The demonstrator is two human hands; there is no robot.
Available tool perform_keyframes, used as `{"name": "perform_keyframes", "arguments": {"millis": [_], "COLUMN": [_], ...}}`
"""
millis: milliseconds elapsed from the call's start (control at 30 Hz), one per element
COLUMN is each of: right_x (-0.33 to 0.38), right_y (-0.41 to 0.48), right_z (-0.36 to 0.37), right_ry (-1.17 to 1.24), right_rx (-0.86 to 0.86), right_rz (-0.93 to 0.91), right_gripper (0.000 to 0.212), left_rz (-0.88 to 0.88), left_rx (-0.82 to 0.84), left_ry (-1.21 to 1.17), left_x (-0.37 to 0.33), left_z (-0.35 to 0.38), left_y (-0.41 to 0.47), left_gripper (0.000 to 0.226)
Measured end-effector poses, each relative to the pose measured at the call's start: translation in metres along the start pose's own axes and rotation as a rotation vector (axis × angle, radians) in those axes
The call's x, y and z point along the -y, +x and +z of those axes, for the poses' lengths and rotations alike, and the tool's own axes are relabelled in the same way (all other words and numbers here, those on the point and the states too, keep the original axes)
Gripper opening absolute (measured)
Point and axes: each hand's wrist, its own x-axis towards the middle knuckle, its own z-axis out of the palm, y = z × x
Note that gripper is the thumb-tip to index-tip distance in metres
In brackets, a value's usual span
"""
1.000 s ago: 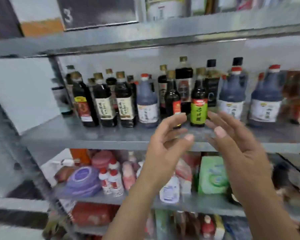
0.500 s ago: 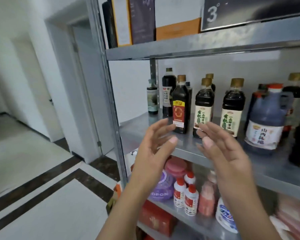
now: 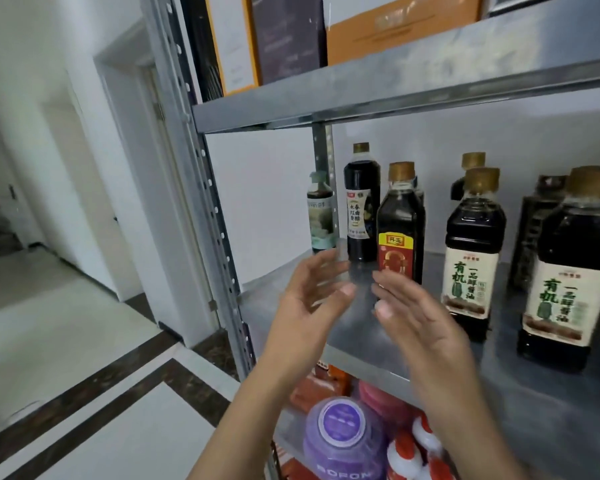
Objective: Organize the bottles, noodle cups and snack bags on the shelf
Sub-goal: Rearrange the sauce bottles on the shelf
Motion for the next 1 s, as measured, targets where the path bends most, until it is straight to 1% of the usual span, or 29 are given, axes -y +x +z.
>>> {"name": "perform_keyframes", "arguments": {"millis": [100,200,333,433,500,567,633,733,867,933,1000], "right_x": [-0.01,-0.022,-0.043,-0.059,-0.071,-0.087,-0.108,-0.131,-0.157,-0.168,-0.175], "right_y": [0.015,0.025,0.048,0.087,0.125,0.168,0.208,0.246,0.275,0.289,0.302], "right_z": [0.011,0.022,0.051,0.083,0.106,0.128,0.142,0.149,0.148,0.144,0.142], "right_ry": [-0.019,-0.032,-0.097,-0.139,-0.181,-0.222,-0.307,-0.453,-0.594,-0.626,-0.624], "right_rx": [0.012,0.011,-0.022,-0.105,-0.194,-0.266,-0.338,-0.381,-0.405,-0.397,-0.396], "right_rz": [0.012,0.04,0.083,0.116,0.14,0.163,0.169,0.209,0.24,0.257,0.267], "right_gripper": [0.046,0.046,0.039,0.036,0.041,0.05,0.057,0.063,0.08,0.078,0.071], "left_rz": [-0.005,-0.037,-0.109,-0.119,-0.122,-0.134,-0.153,-0.174,-0.172,-0.182,-0.194], "left_rx": [-0.015,-0.021,-0.033,-0.075,-0.131,-0.186,-0.241,-0.279,-0.256,-0.264,-0.277], "left_ry": [-0.005,-0.035,-0.098,-0.14,-0.158,-0.174,-0.181,-0.219,-0.31,-0.342,-0.359], "left_x": [0.015,0.031,0.065,0.095,0.117,0.135,0.149,0.162,0.168,0.168,0.172], "left_z": [-0.011,-0.021,-0.034,-0.046,-0.055,-0.063,-0.067,-0.067,-0.069,-0.07,-0.072], "left_y": [0.029,0.058,0.104,0.14,0.165,0.189,0.208,0.217,0.213,0.212,0.212], "left_gripper": [0.038,0.027,0.032,0.033,0.031,0.028,0.025,0.023,0.027,0.028,0.03]}}
